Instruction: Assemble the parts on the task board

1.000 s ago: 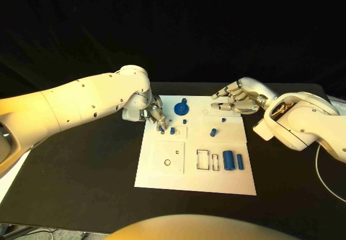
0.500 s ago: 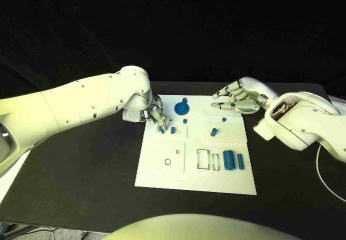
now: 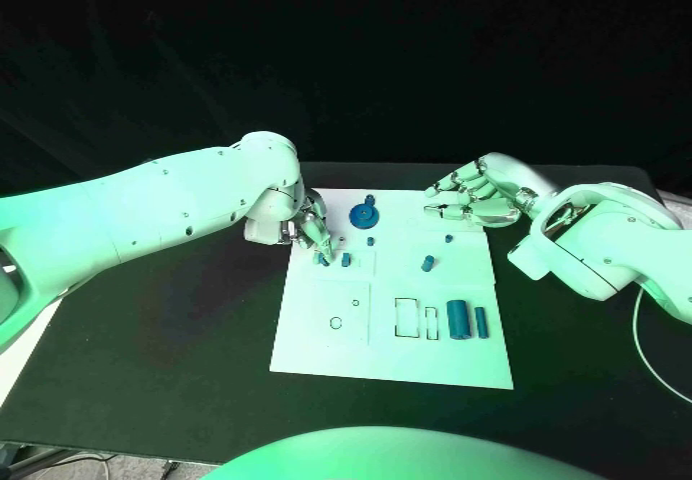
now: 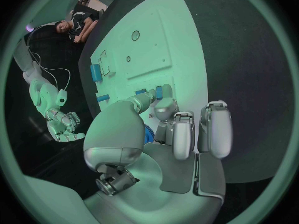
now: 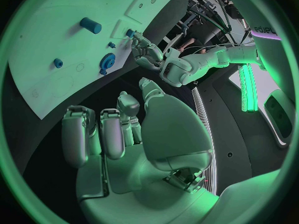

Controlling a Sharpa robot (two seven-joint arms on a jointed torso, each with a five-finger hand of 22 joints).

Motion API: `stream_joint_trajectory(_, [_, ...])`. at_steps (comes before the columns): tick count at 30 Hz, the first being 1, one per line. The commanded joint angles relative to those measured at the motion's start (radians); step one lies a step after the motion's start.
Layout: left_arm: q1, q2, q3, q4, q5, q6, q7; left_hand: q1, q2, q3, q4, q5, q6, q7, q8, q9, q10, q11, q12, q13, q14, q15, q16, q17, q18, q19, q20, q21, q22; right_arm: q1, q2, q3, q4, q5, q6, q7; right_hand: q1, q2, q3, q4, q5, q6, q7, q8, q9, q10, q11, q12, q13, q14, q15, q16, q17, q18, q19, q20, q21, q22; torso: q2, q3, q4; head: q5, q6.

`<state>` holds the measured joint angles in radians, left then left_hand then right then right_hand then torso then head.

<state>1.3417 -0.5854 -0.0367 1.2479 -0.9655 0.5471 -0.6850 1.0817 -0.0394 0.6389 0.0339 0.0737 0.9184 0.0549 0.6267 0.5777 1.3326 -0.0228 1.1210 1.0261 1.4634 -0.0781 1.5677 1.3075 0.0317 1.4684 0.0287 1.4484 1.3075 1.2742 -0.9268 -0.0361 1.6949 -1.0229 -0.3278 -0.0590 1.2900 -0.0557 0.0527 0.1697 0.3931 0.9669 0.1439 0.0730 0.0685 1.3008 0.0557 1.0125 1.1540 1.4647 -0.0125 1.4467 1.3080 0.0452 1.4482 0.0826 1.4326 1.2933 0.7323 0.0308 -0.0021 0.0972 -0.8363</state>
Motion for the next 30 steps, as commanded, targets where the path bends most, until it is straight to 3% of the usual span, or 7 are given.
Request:
stream_joint_trajectory(1, [-0.007, -0.001, -0.005, 0.0, -0.008, 0.025, -0.03, 0.01, 0.003, 0.117, -0.121, 0.005, 0.004, -0.006, 0.001, -0.003, 0.007, -0.002, 0.005, 0.001, 0.107, -0.001, 0.003, 0.263, 0.004, 0.037, 0.001, 0.006, 0.15, -0.001, 0.001, 0.0, 0.001, -0.009, 0.013, 0.006, 0.013, 0.0, -0.007, -0.002, 0.005, 0.0, 0.001, -0.002, -0.001, -0.005, -0.001, -0.006, -0.001, 0.06, -0.009, -0.004, 0.055, 0.013, -0.005, 0.0, -0.005, -0.001, 0.0, 0.0001, 0.0002, 0.001, -0.001])
stream_joint_trajectory(23, [-0.007, -0.002, -0.007, 0.0, -0.004, 0.024, -0.039, 0.01, 0.003, 0.118, -0.122, 0.009, 0.006, -0.006, 0.0, -0.002, 0.008, -0.002, 0.005, 0.001, 0.107, -0.001, 0.003, 0.263, 0.003, 0.039, 0.002, 0.008, 0.153, -0.001, 0.002, 0.0, 0.001, -0.009, 0.014, 0.007, 0.014, 0.0, -0.007, -0.002, 0.005, 0.0, 0.001, -0.002, -0.001, -0.005, -0.001, -0.006, -0.001, 0.06, -0.009, -0.004, 0.055, 0.013, -0.005, 0.0, -0.005, -0.001, 0.0, -0.0001, -0.0001, 0.002, -0.002])
stream_joint_trajectory(30, [-0.01, 0.001, -0.016, 0.001, -0.015, -0.005, -0.057, 0.009, 0.004, 0.119, -0.121, 0.012, 0.008, -0.006, 0.0, -0.001, 0.009, -0.002, 0.007, 0.004, 0.107, 0.0, 0.003, 0.263, 0.003, 0.039, 0.002, 0.008, 0.152, -0.001, 0.002, 0.0, 0.002, -0.009, 0.015, 0.008, 0.014, 0.0, -0.007, -0.002, 0.006, 0.0, 0.001, -0.002, -0.001, -0.006, -0.001, -0.006, -0.002, 0.06, -0.009, -0.004, 0.054, 0.013, -0.005, 0.0, -0.006, -0.001, 0.0, 0.0001, -0.0004, 0.003, -0.003])
